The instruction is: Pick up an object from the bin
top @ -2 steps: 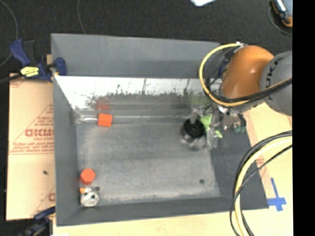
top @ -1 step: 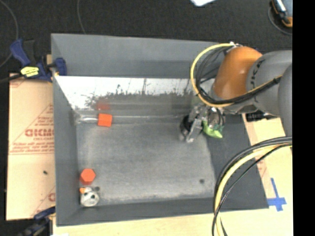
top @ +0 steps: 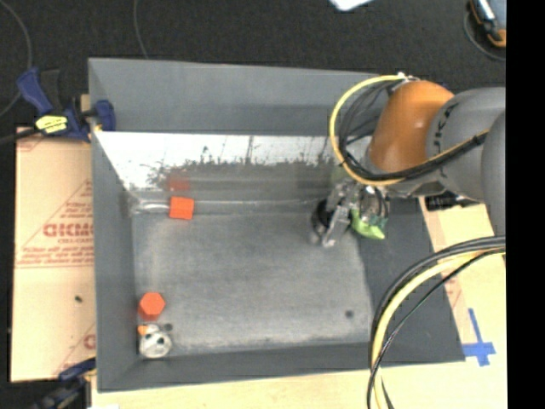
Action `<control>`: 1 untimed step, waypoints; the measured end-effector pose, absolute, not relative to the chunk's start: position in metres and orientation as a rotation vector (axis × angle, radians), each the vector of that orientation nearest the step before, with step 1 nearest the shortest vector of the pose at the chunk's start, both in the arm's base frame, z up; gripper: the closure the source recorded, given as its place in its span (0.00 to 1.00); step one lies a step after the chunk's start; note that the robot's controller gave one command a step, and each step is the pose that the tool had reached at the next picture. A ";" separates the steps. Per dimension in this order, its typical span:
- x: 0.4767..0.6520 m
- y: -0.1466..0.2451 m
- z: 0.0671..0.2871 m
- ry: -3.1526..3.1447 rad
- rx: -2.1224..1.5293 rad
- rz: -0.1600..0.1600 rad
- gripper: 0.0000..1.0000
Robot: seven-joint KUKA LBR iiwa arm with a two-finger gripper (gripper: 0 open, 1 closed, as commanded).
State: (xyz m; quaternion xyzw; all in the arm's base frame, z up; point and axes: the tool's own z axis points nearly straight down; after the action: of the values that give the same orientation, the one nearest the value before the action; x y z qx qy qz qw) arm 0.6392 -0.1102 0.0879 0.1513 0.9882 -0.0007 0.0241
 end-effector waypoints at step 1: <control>0.644 -0.124 0.153 3.054 0.410 -0.004 1.00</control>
Offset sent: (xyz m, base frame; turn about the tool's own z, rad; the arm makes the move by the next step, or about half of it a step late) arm 0.0119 -0.0143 0.1690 0.0168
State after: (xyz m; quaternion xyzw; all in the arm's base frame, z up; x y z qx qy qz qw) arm 0.6436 -0.1239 0.1531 0.1329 0.9907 -0.0013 0.0303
